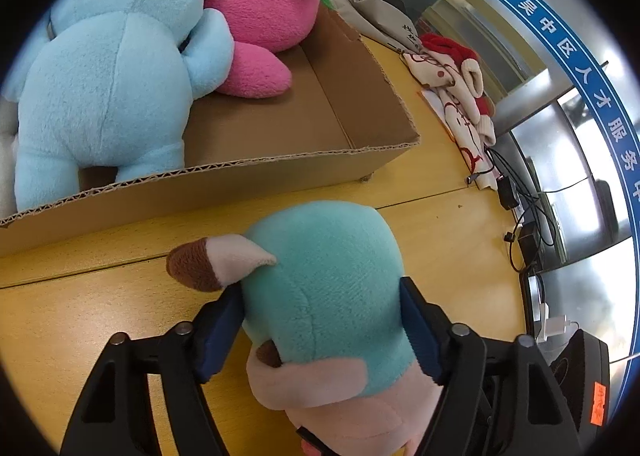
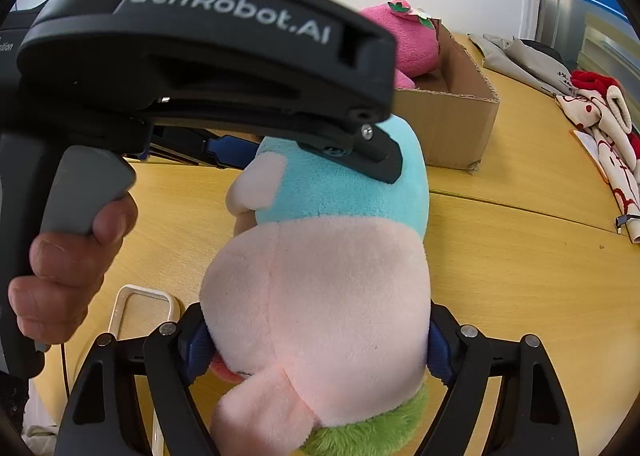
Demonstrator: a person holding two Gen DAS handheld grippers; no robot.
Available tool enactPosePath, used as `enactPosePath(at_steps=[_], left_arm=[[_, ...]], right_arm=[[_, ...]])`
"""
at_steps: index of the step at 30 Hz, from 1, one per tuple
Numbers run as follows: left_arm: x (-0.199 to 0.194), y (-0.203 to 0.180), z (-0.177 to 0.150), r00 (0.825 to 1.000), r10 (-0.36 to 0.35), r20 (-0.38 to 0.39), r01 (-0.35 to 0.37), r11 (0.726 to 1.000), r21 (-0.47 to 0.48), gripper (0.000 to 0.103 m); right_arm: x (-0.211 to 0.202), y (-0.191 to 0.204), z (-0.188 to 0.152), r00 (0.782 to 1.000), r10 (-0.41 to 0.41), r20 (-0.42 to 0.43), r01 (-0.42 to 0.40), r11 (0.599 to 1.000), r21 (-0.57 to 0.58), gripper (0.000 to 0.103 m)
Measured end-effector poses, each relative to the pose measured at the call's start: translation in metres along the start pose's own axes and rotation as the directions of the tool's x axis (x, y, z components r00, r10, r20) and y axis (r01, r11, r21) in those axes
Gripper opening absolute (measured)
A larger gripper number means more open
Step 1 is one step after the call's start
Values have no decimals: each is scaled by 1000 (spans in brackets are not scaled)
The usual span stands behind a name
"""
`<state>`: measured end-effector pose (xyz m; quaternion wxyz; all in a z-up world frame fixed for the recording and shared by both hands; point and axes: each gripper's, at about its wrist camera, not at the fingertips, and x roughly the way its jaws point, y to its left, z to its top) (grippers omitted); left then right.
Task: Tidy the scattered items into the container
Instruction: 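Lift the pig plush and carry it over the box with both tools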
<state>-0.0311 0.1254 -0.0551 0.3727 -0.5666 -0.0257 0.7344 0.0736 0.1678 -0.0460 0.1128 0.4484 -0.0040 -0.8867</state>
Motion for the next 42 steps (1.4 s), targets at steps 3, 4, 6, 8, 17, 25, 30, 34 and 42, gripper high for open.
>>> enactPosePath(at_steps=[3,4,6,8,17,25,30,34,42], left_arm=[[-3,-3,-1,1000,-6,-1,6,1000,3,62],[-4,-4,-1,1000,-9,-2,9,1000,2,62],[-10,-7,-1,1000,-15,9,15,1000,12,60],[-22,-14,0,999,-18,35,17,999,29,60],[-83,-64,32,986,15,163,-41,987,153,59],[-147,-108,90,955,6,295,-84,963,254,59],[-177,-130,132,935,23,354,-133,947,291,58],[-186,-134,165,927,43,372,-166,938,305,58],[-139,-97,218,942,100,319,-199,935,294,58]], right_arm=[[-3,2,-2,1000,-4,12,4,1000,13,84],[-4,3,-3,1000,-3,17,3,1000,16,84],[-10,2,-3,1000,1,31,-1,1000,20,82],[-17,3,-1,998,-2,55,1,1000,18,81],[-65,2,42,982,-11,189,11,1000,1,81],[-113,-3,114,949,-27,313,44,998,-46,81],[-135,-12,168,928,-18,373,45,997,-64,81],[-139,-19,205,922,-12,387,43,997,-71,81],[-86,-52,254,943,33,331,-26,999,-25,80]])
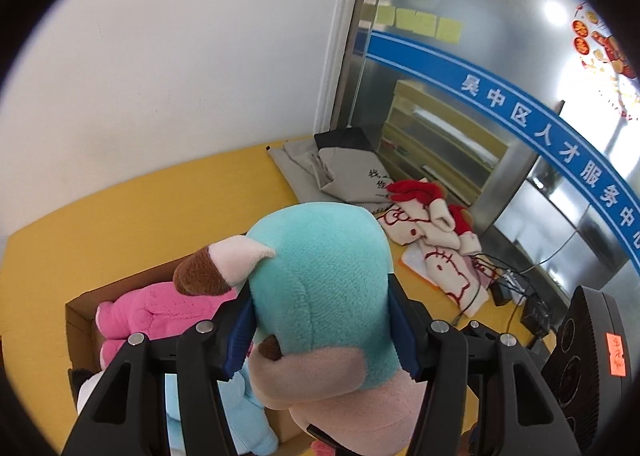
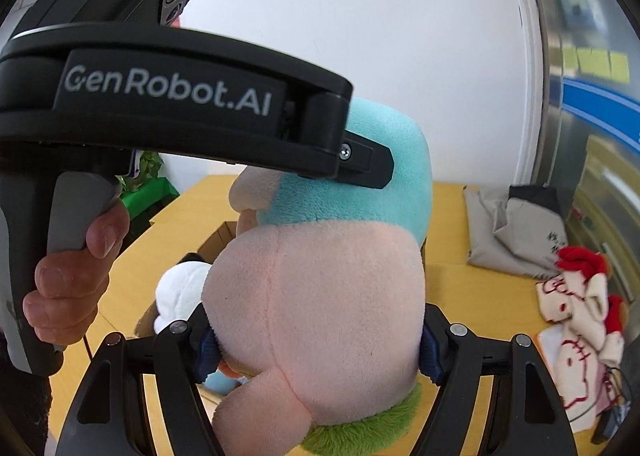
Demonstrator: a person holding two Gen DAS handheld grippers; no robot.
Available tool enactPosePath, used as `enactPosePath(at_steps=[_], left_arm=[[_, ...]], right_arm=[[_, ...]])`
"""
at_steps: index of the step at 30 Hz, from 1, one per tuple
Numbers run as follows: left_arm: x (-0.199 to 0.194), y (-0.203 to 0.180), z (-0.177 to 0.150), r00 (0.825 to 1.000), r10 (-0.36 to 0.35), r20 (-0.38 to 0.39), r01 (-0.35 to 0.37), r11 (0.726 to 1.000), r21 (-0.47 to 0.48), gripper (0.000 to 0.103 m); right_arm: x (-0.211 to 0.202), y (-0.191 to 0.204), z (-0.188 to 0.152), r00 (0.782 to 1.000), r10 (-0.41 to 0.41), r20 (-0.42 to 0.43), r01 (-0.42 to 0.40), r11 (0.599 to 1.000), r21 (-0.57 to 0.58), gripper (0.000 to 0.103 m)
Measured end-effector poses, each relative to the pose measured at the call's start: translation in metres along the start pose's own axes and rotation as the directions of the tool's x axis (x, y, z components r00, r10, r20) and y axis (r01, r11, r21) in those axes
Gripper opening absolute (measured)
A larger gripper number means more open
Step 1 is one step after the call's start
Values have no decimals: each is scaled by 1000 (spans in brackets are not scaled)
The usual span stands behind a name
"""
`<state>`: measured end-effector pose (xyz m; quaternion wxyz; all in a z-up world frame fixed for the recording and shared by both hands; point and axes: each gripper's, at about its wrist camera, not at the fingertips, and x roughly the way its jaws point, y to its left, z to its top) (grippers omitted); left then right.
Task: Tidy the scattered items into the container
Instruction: 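Lift the pig plush and carry it over the box with both tools, then lower the pig plush into the box beside the blue bear and open both tools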
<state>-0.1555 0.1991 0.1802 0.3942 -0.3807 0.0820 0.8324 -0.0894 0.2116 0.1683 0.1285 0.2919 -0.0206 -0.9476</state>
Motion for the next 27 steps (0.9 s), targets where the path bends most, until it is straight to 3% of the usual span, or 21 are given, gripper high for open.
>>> enactPosePath(at_steps=[10,22,27], left_arm=[[111,46,-53,981,9,-196,-26,996,-84,58],[137,48,-99,969,-30,-246,2,994,-113,60],[142,52,-110,973,-21,-228,-9,991,-130,71]], right_arm=[[102,-27,-73,988,78,-136,-64,992,107,80],[119,-30,-129,974,47,-223,-23,994,109,82],[131,-39,-133,965,29,-262,-3,995,101,84]])
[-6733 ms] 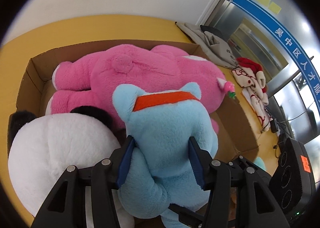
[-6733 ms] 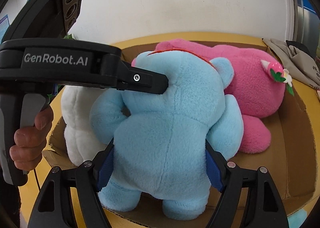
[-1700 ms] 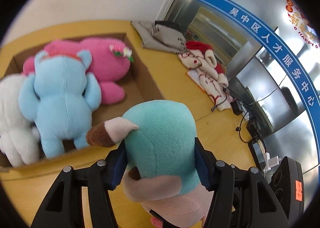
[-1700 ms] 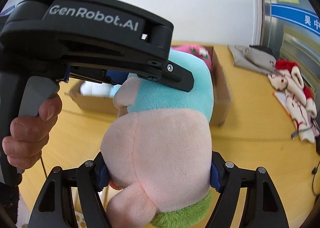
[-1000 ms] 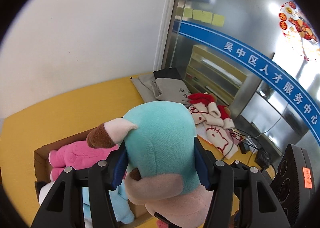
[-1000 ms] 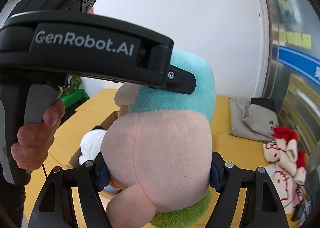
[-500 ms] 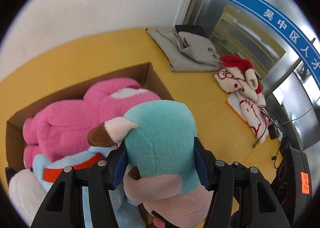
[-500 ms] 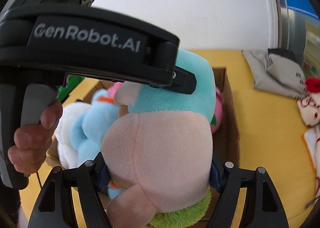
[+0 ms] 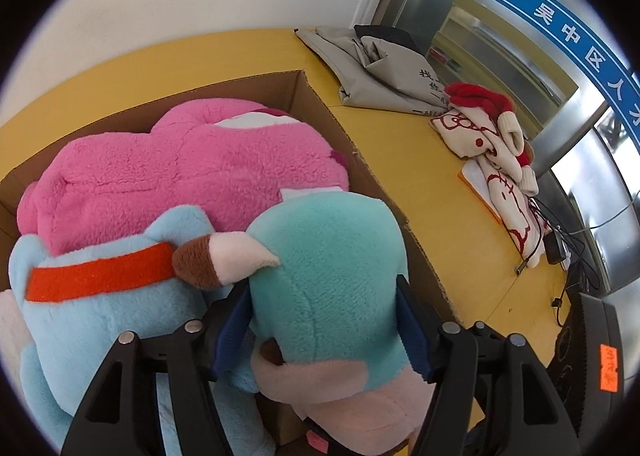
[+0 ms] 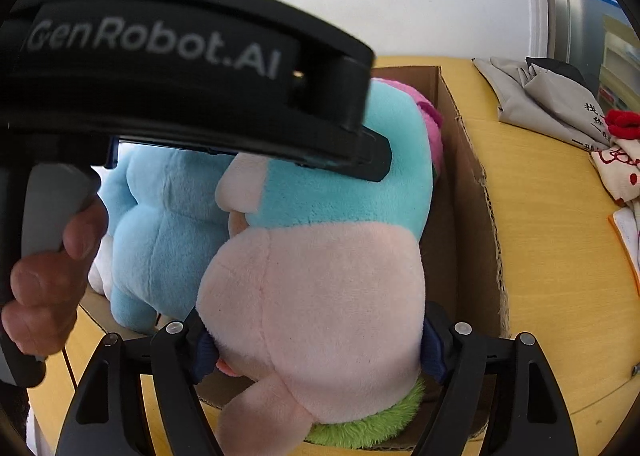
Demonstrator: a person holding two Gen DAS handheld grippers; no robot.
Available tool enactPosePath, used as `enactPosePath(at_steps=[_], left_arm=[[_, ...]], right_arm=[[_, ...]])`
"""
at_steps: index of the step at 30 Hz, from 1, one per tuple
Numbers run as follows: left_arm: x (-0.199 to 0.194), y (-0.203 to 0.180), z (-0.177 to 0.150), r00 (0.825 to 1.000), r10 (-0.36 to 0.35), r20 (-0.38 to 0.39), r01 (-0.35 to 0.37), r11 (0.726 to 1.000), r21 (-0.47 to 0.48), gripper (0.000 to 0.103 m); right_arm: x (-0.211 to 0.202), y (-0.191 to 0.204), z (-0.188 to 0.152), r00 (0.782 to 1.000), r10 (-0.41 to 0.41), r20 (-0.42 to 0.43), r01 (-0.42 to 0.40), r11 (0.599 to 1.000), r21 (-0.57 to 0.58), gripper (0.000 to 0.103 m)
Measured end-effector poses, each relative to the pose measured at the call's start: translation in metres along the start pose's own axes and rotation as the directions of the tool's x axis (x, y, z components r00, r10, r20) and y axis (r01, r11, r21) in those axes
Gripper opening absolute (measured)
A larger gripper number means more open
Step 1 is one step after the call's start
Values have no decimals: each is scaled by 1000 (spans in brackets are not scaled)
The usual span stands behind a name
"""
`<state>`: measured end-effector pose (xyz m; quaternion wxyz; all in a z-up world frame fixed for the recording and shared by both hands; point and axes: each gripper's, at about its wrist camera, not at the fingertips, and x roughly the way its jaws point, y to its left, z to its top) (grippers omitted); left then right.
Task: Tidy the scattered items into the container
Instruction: 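Lower the pig plush into the box beside the blue bear and open both tools, then move both tools back to the clear phone case on the table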
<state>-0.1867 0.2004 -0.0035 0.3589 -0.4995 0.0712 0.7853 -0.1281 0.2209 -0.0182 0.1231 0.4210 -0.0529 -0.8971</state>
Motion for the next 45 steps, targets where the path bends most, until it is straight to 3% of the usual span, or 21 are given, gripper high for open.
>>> enactPosePath(at_steps=[6,8,11,18,22,24,29,36,45], left_arm=[[-19,3,-3,997,-11,73,14,999,-34,83],[-35,3,-5,994,-30,102,34,999,-40,83],[-67,-2,-11,983,5,184,-1,1000,-22,83],[-161,-12,-50,924,33,382,-37,999,4,84],[-192,-14,-83,897,67,436,-75,997,3,84],[-205,-14,-103,885,117,450,-120,993,-22,84],[-231,-17,-156,840,192,508,-188,980,-59,85],[-237,0,-202,841,237,486,-193,971,-140,85],[-235,0,-236,861,222,458,-183,975,-128,85]], right_arm=[[-3,-3,-3,1000,-16,-23,16,1000,19,100],[-11,-3,-7,999,-37,-5,37,999,10,102],[-32,0,-12,997,-67,35,67,998,-11,103],[-87,19,-29,984,-132,122,133,991,-2,103],[-109,39,-39,974,-161,160,167,986,-22,103],[-123,55,-43,970,-166,176,174,984,-33,103],[-142,81,-51,962,-175,211,195,978,-80,103],[-154,100,-64,962,-169,216,188,980,-70,103],[-163,113,-74,960,-183,213,204,976,-80,103]])
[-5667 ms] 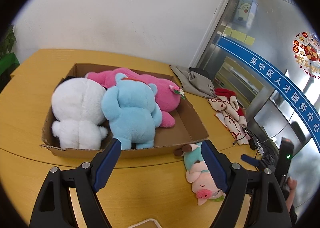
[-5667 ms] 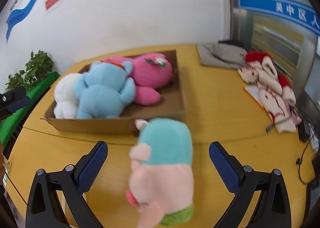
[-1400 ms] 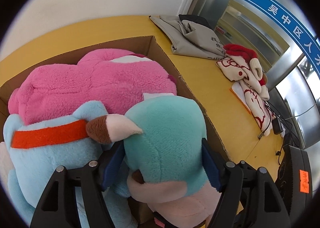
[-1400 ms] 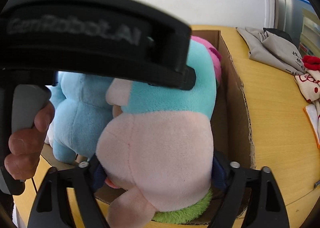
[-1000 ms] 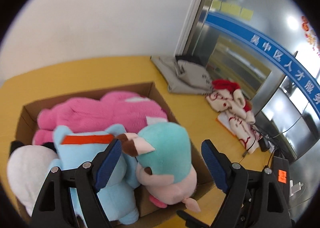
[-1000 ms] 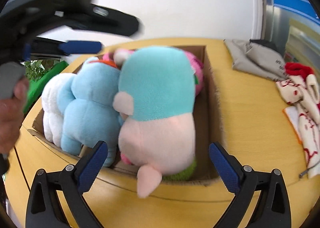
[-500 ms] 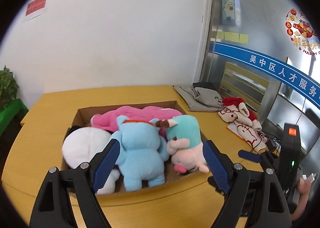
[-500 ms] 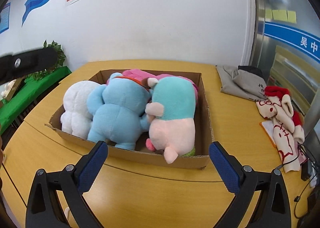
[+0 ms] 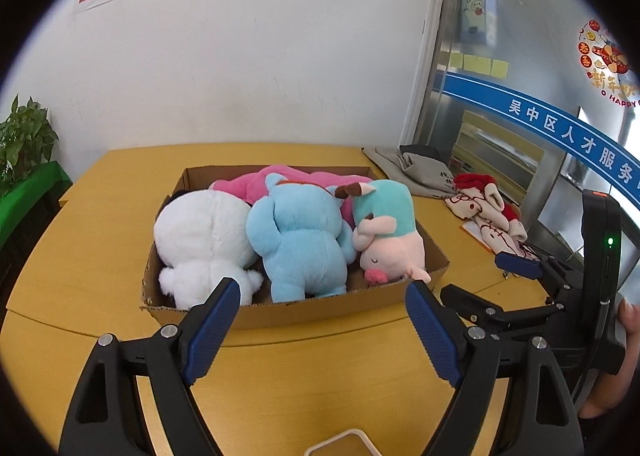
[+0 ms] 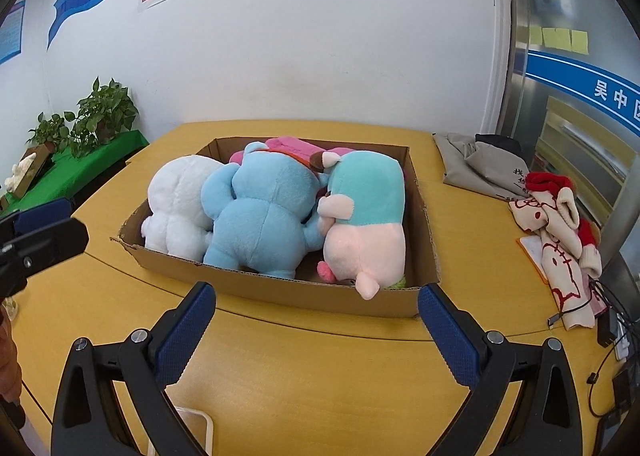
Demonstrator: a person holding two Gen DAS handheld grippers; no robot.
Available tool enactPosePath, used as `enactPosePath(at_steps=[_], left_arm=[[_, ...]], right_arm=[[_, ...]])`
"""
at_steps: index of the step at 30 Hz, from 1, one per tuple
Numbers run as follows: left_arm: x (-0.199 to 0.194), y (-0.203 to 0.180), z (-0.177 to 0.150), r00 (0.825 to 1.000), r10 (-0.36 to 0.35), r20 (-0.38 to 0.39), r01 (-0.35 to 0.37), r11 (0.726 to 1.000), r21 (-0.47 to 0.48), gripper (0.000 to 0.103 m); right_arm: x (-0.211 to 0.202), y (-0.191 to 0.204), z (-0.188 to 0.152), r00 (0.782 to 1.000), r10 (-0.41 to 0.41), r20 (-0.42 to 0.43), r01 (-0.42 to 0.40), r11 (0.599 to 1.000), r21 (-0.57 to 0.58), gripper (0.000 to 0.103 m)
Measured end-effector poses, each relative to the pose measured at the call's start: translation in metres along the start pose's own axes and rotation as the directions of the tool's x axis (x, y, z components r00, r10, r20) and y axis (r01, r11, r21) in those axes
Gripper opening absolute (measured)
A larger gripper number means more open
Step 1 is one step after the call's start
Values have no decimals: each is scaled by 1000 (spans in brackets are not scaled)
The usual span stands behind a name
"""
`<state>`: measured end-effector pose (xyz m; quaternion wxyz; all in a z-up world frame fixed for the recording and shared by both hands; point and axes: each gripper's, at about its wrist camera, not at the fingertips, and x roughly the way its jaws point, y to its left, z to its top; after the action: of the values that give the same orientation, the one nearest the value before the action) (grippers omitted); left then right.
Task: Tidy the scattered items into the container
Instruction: 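Move both tools back to the clear phone case on the table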
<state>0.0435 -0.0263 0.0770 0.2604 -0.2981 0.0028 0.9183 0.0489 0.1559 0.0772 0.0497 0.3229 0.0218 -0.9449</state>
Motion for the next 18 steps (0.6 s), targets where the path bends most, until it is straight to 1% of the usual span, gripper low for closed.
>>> enactPosePath(at_steps=[6,9,12,15,18], left_arm=[[-1,3,-16,999,-14,-33,13,1000,-4,85],[-3,4,-20,999,-16,-34,16,1000,-9,85],[-5,6,-23,999,-19,-37,19,1000,-12,85],[-5,10,-30,998,-24,-55,23,1000,-8,85],[-1,17,-46,995,-26,-100,25,1000,-5,85]], right_arm=[[-13,0,-8,1000,6,1,-6,1000,8,103],[-18,-1,-14,1000,-1,5,1,1000,1,103],[-21,-2,-23,1000,11,0,-11,1000,-3,103],[-23,-1,-37,999,30,-21,-31,999,-13,103],[-21,4,-65,994,70,-80,-73,997,-34,103]])
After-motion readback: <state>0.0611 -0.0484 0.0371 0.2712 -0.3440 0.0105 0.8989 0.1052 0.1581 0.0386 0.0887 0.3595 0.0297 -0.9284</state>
